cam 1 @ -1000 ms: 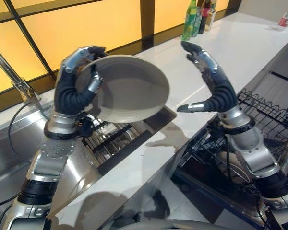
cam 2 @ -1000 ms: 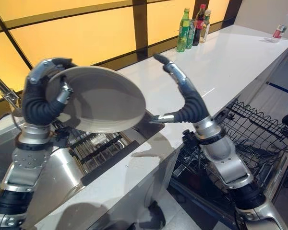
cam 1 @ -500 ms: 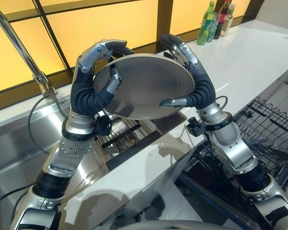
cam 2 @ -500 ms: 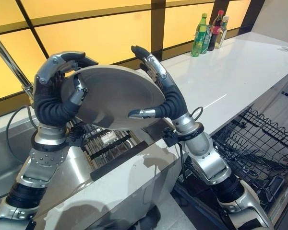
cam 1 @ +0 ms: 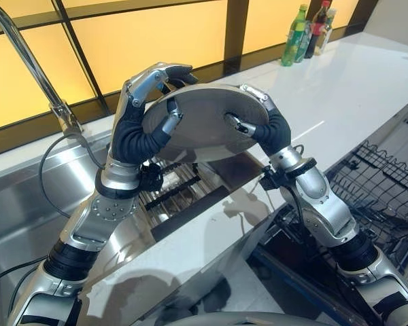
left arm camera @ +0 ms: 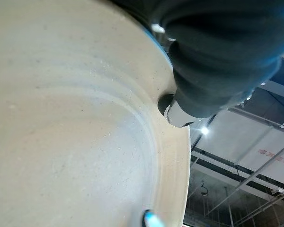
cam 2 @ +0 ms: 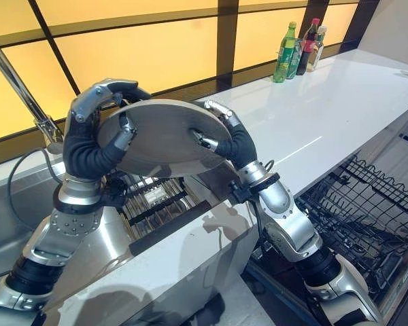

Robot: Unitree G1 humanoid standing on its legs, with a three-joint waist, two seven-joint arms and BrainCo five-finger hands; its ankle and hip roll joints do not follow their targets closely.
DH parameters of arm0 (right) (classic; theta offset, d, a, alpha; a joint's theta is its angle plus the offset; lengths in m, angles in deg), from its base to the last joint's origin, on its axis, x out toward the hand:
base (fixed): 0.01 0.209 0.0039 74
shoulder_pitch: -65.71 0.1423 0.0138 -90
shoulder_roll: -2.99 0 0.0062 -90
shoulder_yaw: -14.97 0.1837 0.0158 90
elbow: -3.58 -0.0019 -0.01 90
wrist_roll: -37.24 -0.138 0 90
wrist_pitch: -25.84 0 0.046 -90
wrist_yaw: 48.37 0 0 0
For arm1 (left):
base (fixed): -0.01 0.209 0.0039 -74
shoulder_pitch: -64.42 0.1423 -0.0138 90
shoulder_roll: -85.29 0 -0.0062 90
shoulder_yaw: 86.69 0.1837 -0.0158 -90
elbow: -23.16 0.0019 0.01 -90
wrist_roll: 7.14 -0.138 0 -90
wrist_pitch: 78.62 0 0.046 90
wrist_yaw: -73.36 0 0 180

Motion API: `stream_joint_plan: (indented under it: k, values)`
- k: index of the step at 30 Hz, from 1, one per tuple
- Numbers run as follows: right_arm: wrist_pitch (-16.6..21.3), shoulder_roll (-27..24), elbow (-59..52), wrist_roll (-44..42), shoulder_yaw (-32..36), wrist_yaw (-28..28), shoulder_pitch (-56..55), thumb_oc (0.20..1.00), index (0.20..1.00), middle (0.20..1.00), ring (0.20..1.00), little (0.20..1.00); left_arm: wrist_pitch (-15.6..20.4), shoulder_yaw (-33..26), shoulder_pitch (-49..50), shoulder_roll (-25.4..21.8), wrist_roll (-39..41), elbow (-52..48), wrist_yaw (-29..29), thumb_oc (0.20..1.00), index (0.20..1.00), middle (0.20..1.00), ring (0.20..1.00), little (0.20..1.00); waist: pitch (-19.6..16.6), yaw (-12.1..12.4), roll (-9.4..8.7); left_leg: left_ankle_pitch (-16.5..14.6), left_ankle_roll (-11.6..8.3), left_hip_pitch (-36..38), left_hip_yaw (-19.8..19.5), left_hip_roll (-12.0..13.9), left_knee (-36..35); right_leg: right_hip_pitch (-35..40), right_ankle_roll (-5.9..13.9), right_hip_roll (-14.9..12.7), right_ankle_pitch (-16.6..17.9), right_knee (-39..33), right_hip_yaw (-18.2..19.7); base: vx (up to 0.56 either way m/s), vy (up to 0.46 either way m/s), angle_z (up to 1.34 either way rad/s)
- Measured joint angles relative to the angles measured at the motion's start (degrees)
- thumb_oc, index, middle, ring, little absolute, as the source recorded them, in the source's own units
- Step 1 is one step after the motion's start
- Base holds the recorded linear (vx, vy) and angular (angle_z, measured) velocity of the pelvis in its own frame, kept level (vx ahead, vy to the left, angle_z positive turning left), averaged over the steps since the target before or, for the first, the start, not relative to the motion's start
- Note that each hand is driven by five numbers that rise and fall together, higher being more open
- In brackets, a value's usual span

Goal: Pick up plates and place into dishwasher.

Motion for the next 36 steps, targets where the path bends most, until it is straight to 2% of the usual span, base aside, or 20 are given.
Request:
stream_joint_plan:
  k: [9, 20, 21, 22, 23, 24, 27, 30, 32, 36]
  values:
    - [-1.1, -3.4, 0.0, 0.0, 0.1, 3.6, 1.5, 0.2, 0.2, 0.2, 0.2, 0.2, -1.2, 0.0, 0.0, -0.9, 0.3, 0.2, -0.1, 0.2, 0.2, 0.2, 0.2, 0.2, -0.3, -0.2, -0.5, 0.0, 0.01, 0.5, 0.3, 0.1, -0.2, 0.2, 0.04, 0.0, 0.0, 0.1, 0.2, 0.0, -0.001, -0.01]
    - [-2.2, -3.8, 0.5, 1.6, 0.2, 4.5, 1.8, 0.2, 0.2, 0.2, 0.2, 0.2, -2.0, 0.1, 0.0, -0.9, 0.6, 1.1, 0.3, 0.2, 0.2, 0.2, 0.2, 0.2, -0.8, -0.2, -1.31, 0.0, 0.02, 0.6, 0.6, 0.1, -0.2, -0.1, 0.02, 0.0, -0.1, 0.5, 0.6, 0.0, 0.0, 0.0]
    - [-2.3, -3.8, 0.7, 3.0, 0.2, 4.5, 1.9, 0.2, 0.2, 0.2, 0.2, 0.2, -2.6, 0.1, 0.0, -0.9, 0.8, 1.3, 0.5, 0.344, 0.344, 0.344, 0.344, 0.344, -0.8, -0.2, -1.31, 0.0, 0.02, 0.6, 0.6, 0.1, -0.2, -0.1, 0.02, 0.0, -0.1, 0.5, 0.6, 0.0, 0.0, 0.0]
    - [-2.4, -3.9, 0.8, 3.9, 0.4, 4.4, 1.9, 0.2, 0.2, 0.2, 0.2, 0.2, -2.9, 0.2, 0.1, -0.9, 1.1, 1.5, 0.7, 0.576, 0.576, 0.576, 0.576, 0.576, -0.8, -0.2, -1.31, 0.0, 0.02, 0.6, 0.6, 0.1, -0.2, -0.1, 0.02, 0.0, -0.1, 0.5, 0.6, 0.03, 0.016, -0.01]
    - [-2.7, -4.0, 1.0, 5.2, 0.2, 4.5, 1.8, 0.2, 0.2, 0.2, 0.2, 0.2, -3.2, 0.2, 0.1, -0.8, 1.2, 1.5, 0.6, 0.903, 0.903, 0.903, 0.903, 0.903, -0.8, -0.2, -1.31, 0.0, 0.02, 0.6, 0.6, 0.1, -0.2, -0.1, 0.02, 0.0, -0.1, 0.5, 0.7, 0.05, 0.023, -0.02]
    - [-3.4, -4.1, 1.1, 6.3, -0.2, 4.7, 1.8, 0.2, 0.2, 0.2, 0.2, 0.2, -3.2, 0.2, 0.1, -0.8, 1.3, 1.4, 0.5, 1.0, 1.0, 1.0, 1.0, 1.0, -0.8, -0.2, -1.31, 0.0, 0.03, 0.6, 0.7, 0.1, -0.2, -0.1, 0.02, 0.0, -0.1, 0.5, 0.7, 0.05, 0.026, -0.02]
    - [-4.4, -4.3, 1.5, 9.9, -0.1, 4.6, 1.0, 0.2, 0.2, 0.2, 0.2, 0.2, -3.2, -0.7, 0.8, -0.7, 3.3, 1.5, -0.1, 1.0, 1.0, 1.0, 1.0, 1.0, -0.8, -0.2, -1.32, 0.0, 0.03, 0.6, 0.8, 0.2, -0.4, -0.3, 0.03, 0.0, -0.1, 0.6, 0.9, 0.07, 0.041, -0.03]
    - [-4.6, -5.6, 2.2, 12.1, 1.9, 4.5, -1.3, 0.2, 0.2, 0.2, 0.2, 0.2, -3.3, -7.1, 3.5, 0.6, 5.4, 1.7, -1.9, 1.0, 1.0, 1.0, 1.0, 1.0, -0.7, -0.3, -1.33, 0.0, 0.05, 0.6, 1.0, 0.2, -0.6, -0.5, 0.02, 0.0, -0.1, 0.6, 1.2, 0.09, 0.053, -0.04]
    - [-4.8, -6.1, 2.3, 14.3, 5.2, 3.9, -3.9, 0.2, 0.2, 0.2, 0.2, 0.2, -3.4, -12.0, 5.6, 1.5, 7.0, 1.9, -3.6, 1.0, 1.0, 1.0, 1.0, 1.0, -0.6, -0.3, -1.3, 0.0, 0.05, 0.7, 1.4, 0.3, -0.7, -0.7, 0.0, 0.0, -0.1, 0.6, 1.5, 0.1, 0.07, -0.06]
    - [-4.9, -6.4, 3.7, 17.8, 12.2, 1.4, -7.8, 0.2, 0.2, 0.2, 0.2, 0.2, -3.7, -18.0, 8.7, 1.6, 7.3, 2.2, -5.7, 1.0, 1.0, 1.0, 1.0, 1.0, -0.6, -0.5, -1.27, 0.0, 0.1, 0.7, 2.1, 0.5, -1.0, -1.3, 0.0, 0.1, -0.1, 0.9, 2.2, 0.11, 0.083, -0.09]
